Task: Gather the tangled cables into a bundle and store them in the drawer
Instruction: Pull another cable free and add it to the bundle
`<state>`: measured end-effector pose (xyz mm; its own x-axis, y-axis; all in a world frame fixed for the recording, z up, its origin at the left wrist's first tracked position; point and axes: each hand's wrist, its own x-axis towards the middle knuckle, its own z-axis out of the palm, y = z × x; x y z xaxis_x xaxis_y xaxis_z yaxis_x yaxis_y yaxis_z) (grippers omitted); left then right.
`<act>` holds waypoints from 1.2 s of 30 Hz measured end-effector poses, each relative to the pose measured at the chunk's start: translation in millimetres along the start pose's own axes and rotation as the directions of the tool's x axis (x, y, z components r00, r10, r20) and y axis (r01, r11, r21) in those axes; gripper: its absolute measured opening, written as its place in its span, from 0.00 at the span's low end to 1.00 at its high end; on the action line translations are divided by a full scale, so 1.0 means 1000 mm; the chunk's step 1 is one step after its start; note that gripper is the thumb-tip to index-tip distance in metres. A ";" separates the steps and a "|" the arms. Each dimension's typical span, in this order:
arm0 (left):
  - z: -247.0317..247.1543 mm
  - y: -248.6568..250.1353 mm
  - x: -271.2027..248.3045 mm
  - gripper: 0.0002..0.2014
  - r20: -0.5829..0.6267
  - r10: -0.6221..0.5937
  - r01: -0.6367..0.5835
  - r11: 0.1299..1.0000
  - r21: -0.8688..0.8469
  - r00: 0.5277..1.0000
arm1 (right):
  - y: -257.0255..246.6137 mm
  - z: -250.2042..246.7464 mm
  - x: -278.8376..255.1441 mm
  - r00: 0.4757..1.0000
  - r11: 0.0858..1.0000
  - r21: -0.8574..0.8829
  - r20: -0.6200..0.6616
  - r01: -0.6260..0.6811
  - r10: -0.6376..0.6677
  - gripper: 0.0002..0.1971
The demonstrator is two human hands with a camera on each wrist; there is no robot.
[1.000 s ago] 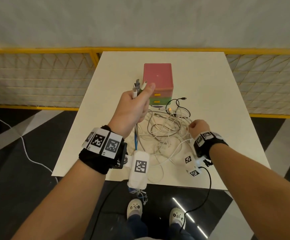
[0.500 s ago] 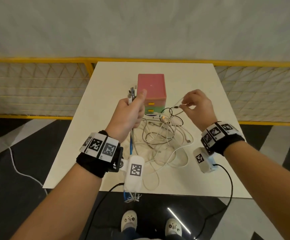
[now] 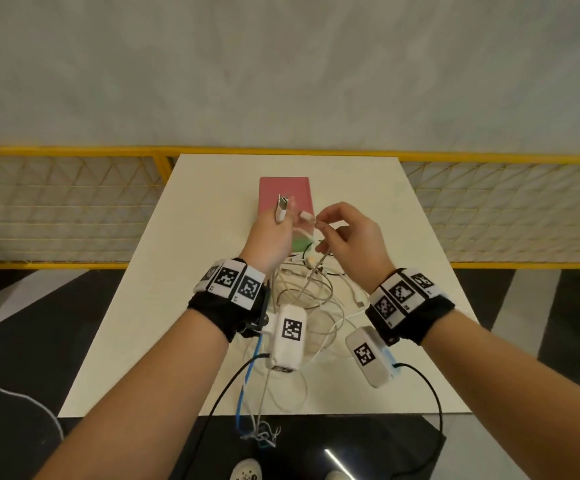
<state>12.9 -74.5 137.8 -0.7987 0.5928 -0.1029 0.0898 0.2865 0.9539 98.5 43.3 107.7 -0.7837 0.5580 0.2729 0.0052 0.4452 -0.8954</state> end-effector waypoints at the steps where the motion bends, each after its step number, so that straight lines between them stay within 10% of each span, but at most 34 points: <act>1: -0.001 -0.001 0.002 0.20 -0.021 0.006 -0.006 1.000 0.003 1.000 | 0.000 0.000 -0.001 1.000 1.000 0.001 -0.001 0.000 0.000 0.03; 9: 0.007 -0.002 0.004 0.18 0.142 0.051 -0.006 0.954 -0.299 0.989 | -0.007 0.001 -0.003 1.000 0.981 0.196 -0.006 0.015 -0.014 0.11; 15: 0.007 0.001 0.007 0.17 0.027 0.155 -0.139 0.940 -0.310 0.988 | -0.014 0.007 0.000 1.000 0.984 0.178 0.014 0.014 -0.017 0.09; 22: 0.000 0.010 0.010 0.18 -0.067 0.184 -0.196 0.912 -0.361 0.981 | -0.013 0.007 -0.004 0.886 0.976 0.165 0.460 -0.142 0.051 0.17; 29: -0.025 0.039 0.009 0.17 0.054 0.210 -0.122 0.741 -0.660 0.976 | 0.012 0.018 -0.015 0.828 0.968 0.192 0.560 -0.161 0.027 0.18; 36: -0.073 0.073 -0.001 0.12 -0.077 0.332 -0.307 0.727 -0.614 0.940 | 0.044 0.006 -0.019 0.840 0.963 0.119 0.522 -0.242 0.147 0.18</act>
<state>-23.6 -109.0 227.8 -0.7666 0.5949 0.2417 -0.0545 -0.4354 0.8986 109.8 48.1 61.0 -0.9819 0.1690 -0.0856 0.1207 0.2101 -0.9702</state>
